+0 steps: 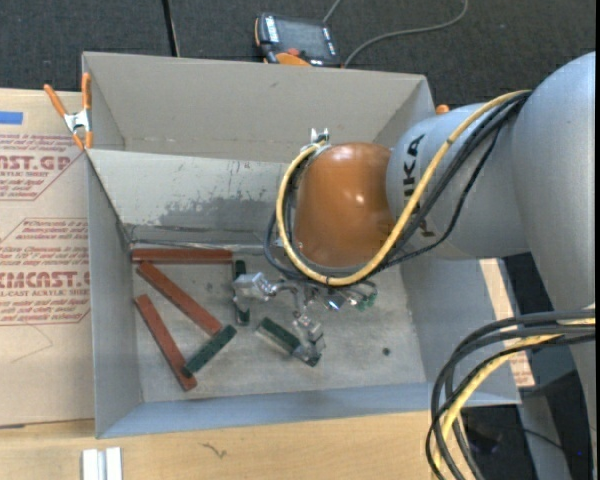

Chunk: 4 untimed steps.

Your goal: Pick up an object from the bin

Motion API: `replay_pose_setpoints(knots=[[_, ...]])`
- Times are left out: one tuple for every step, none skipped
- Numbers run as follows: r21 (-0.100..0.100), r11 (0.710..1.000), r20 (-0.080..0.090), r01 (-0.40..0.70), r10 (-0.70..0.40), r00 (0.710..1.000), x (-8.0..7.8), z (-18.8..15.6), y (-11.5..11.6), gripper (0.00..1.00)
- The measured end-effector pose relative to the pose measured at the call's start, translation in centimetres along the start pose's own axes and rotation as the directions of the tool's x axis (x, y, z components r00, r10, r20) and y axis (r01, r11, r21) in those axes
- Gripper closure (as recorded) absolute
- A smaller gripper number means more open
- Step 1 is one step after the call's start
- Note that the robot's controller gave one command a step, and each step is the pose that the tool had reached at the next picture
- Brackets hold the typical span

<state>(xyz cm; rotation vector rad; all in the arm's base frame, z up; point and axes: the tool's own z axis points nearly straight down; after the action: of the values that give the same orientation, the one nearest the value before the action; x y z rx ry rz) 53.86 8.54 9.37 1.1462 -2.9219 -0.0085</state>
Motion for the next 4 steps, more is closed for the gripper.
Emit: replay_pose_setpoints(knots=[[0.005,0.995,0.004,-0.096,0.096,0.995,-3.64,2.33,0.2,0.0],[0.006,0.995,0.004,-0.097,0.097,0.995,-3.77,1.78,0.06,1.0],[0.006,0.995,0.006,-0.097,0.097,0.995,-3.62,2.3,0.15,0.0],[0.006,0.995,0.007,-0.098,0.098,0.995,-3.63,2.25,0.12,1.0]])
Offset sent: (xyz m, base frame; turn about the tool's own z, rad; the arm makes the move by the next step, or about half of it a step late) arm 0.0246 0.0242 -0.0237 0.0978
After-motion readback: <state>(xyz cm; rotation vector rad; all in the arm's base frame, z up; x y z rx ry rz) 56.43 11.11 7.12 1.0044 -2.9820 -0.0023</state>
